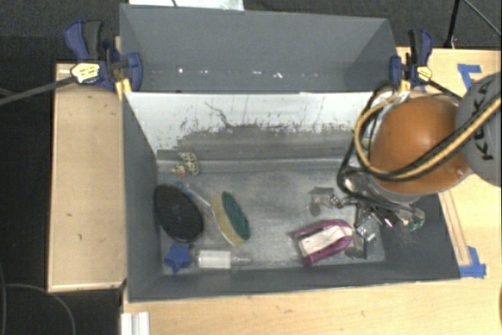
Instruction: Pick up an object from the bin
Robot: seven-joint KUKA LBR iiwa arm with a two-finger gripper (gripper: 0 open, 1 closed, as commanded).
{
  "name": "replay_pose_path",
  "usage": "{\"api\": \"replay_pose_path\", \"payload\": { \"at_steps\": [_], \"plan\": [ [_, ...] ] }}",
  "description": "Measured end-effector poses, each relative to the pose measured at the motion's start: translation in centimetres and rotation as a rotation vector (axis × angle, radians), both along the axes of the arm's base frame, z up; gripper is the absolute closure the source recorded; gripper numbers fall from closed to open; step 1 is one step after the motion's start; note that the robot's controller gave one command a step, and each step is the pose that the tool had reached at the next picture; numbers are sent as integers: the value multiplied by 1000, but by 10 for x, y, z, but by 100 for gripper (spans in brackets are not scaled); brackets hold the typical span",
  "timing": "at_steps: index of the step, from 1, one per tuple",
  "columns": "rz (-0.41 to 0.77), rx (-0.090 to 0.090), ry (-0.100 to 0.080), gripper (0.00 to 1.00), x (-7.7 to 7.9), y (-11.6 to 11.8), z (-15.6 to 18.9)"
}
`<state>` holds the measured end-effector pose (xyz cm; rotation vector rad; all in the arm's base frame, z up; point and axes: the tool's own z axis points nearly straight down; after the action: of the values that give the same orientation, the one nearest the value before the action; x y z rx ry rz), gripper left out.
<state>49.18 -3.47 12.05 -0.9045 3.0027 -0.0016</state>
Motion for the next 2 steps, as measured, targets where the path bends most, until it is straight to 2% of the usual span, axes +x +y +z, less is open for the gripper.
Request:
{"api": "replay_pose_path", "payload": {
  "at_steps": [1, 2],
  "plan": [
    [40, 1, 2, 0, -3, 2, -52],
    [35, 2, -2, 0, -2, 2, -51]
  ]
}}
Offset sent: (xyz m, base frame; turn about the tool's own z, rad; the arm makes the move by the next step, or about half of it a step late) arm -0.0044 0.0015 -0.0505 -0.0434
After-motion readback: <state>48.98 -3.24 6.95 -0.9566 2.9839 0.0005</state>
